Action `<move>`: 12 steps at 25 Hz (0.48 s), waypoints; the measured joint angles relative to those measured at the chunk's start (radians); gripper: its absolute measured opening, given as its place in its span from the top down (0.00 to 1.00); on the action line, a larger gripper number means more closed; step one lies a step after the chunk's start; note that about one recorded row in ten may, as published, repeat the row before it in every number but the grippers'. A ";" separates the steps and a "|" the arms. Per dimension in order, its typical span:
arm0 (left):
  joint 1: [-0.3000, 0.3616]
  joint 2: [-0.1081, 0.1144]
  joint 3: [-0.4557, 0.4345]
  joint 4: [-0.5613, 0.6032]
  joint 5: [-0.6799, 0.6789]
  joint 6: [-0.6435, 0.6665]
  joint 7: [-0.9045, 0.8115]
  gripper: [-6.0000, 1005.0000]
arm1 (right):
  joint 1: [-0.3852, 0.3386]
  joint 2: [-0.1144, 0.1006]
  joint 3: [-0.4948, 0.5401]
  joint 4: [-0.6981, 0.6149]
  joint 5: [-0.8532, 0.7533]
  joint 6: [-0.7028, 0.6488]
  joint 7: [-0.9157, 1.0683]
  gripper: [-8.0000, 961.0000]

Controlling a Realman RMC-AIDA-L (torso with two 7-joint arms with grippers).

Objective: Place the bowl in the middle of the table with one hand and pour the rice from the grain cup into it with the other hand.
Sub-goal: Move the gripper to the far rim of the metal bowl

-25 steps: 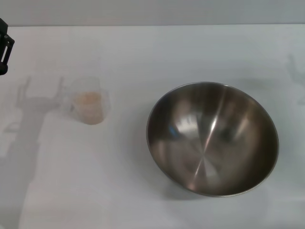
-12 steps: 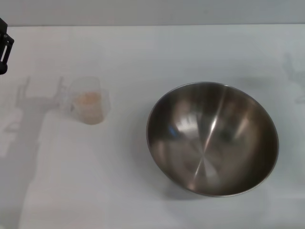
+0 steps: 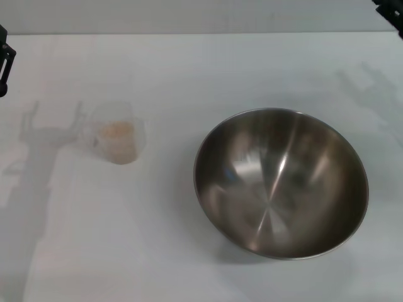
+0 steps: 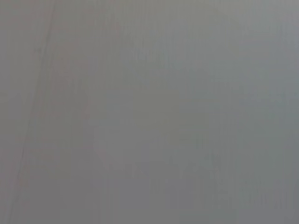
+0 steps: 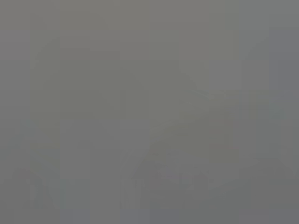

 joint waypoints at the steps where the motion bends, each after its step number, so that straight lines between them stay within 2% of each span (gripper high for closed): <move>1: 0.000 0.000 0.000 0.000 0.001 0.000 0.000 0.15 | 0.000 -0.032 -0.034 0.019 -0.002 -0.002 0.042 0.16; 4: 0.001 0.000 0.000 0.000 0.000 0.000 0.002 0.15 | 0.024 -0.114 -0.133 0.036 -0.002 -0.030 0.147 0.16; 6: 0.001 0.000 0.000 0.000 0.000 0.001 0.004 0.15 | 0.058 -0.153 -0.200 0.016 -0.002 -0.055 0.201 0.16; 8: 0.001 0.000 0.000 0.001 0.000 0.000 0.003 0.15 | 0.094 -0.176 -0.258 -0.012 -0.002 -0.074 0.245 0.16; 12: 0.001 0.001 0.000 0.002 0.001 0.000 0.003 0.15 | 0.186 -0.205 -0.396 -0.093 -0.003 -0.096 0.336 0.16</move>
